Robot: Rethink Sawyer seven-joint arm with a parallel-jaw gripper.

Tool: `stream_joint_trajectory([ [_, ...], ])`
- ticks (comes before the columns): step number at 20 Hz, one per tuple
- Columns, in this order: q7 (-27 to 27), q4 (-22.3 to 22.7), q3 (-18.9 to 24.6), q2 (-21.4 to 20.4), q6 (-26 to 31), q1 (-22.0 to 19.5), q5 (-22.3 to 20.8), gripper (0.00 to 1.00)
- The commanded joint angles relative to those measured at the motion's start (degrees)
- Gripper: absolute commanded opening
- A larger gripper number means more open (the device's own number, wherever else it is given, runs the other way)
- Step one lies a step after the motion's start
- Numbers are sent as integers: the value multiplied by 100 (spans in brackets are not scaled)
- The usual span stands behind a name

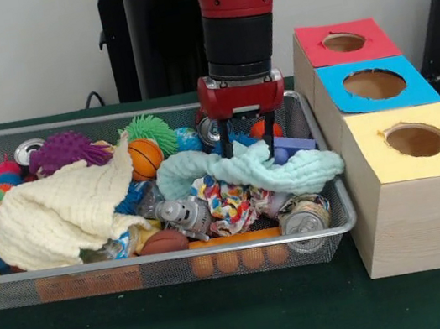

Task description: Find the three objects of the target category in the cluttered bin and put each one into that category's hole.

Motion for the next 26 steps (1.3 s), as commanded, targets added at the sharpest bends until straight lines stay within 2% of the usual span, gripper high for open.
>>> stream_joint_trajectory([
  [1, 814, 417, 395, -299, 304, 8, 16, 100],
  [4, 775, 459, 465, -487, 557, 0, 111, 100],
  [16, 663, 339, 671, -714, 1009, -79, 273, 100],
  [21, 622, 73, 537, -499, 1134, -27, 269, 100],
  [26, 536, 248, 527, -437, 1049, -232, 133, 100],
])
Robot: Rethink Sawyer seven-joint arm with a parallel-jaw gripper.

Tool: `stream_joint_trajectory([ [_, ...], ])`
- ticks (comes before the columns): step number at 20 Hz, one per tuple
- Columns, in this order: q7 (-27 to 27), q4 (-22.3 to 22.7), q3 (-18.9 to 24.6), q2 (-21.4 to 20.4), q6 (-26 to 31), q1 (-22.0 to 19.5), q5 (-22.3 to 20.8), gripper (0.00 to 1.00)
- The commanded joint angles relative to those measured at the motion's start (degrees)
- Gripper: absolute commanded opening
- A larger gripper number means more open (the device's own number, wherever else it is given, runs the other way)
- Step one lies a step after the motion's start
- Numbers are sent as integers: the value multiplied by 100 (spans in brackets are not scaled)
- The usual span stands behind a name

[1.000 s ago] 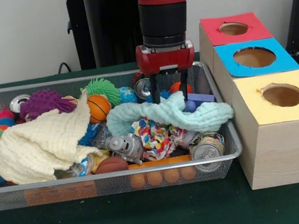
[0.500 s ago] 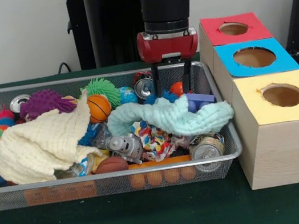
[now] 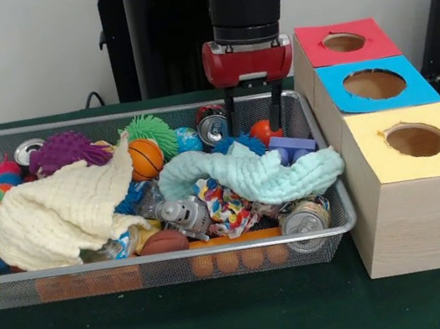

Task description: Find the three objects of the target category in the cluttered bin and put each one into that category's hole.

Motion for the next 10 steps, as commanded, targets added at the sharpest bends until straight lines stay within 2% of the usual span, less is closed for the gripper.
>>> stream_joint_trajectory([
  [1, 505, 81, 429, 218, 522, -325, -4, 100],
  [7, 333, 392, 572, 226, 256, -746, -269, 100],
  [10, 296, 454, 597, 222, 196, -817, -366, 100],
])
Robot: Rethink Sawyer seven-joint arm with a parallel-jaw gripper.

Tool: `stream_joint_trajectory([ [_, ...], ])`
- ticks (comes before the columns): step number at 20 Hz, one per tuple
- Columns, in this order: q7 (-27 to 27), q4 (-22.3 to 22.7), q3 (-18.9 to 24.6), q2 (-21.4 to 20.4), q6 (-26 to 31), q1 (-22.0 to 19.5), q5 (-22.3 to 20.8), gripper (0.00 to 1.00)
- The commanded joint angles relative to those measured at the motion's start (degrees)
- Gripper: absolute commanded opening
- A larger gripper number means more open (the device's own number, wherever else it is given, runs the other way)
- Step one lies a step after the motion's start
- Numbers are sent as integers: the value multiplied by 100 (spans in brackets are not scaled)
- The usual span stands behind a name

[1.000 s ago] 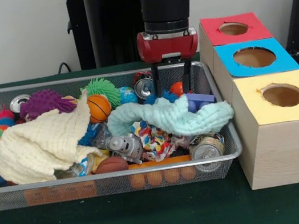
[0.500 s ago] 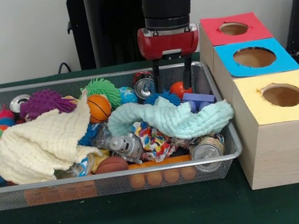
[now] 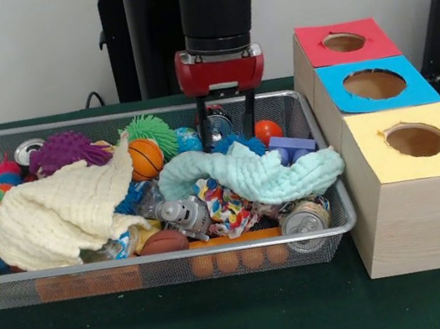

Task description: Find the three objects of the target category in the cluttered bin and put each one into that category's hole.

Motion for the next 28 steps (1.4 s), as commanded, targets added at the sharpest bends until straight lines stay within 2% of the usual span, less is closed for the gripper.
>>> stream_joint_trajectory([
  [1, 293, 461, 510, 166, 148, -389, -392, 100],
  [7, 284, 581, 629, 211, 123, -588, -489, 100],
  [20, 629, 1005, 456, 305, -426, -541, -661, 100],
  [24, 664, 915, 374, 579, -783, -571, -818, 100],
  [28, 570, 758, 439, 728, -799, -727, -948, 100],
])
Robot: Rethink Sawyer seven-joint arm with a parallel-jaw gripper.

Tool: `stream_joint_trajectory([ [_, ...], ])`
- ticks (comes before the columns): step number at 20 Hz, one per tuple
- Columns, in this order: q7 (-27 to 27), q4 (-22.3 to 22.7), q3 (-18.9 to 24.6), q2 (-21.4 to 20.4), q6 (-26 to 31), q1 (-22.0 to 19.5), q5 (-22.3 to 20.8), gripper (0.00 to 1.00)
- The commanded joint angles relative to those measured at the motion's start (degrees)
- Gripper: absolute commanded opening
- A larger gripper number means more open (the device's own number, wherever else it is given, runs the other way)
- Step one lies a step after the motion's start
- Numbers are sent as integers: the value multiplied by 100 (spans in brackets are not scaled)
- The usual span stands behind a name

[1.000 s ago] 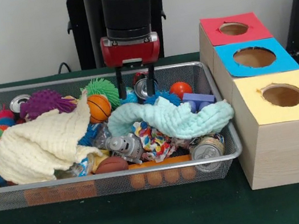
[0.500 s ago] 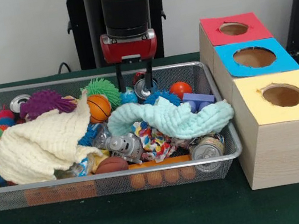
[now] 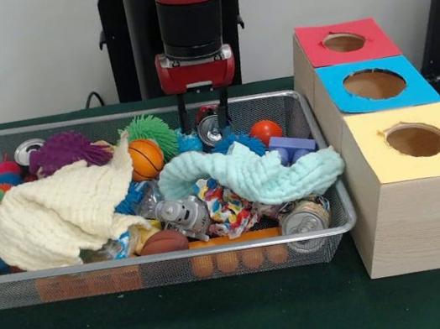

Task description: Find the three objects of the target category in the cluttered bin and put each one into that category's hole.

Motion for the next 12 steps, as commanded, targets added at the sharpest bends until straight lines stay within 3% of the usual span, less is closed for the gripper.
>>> stream_joint_trajectory([
  [1, 545, -19, 419, 497, -465, -282, -403, 100],
  [12, 584, -170, 362, 706, -542, -378, -531, 100],
])
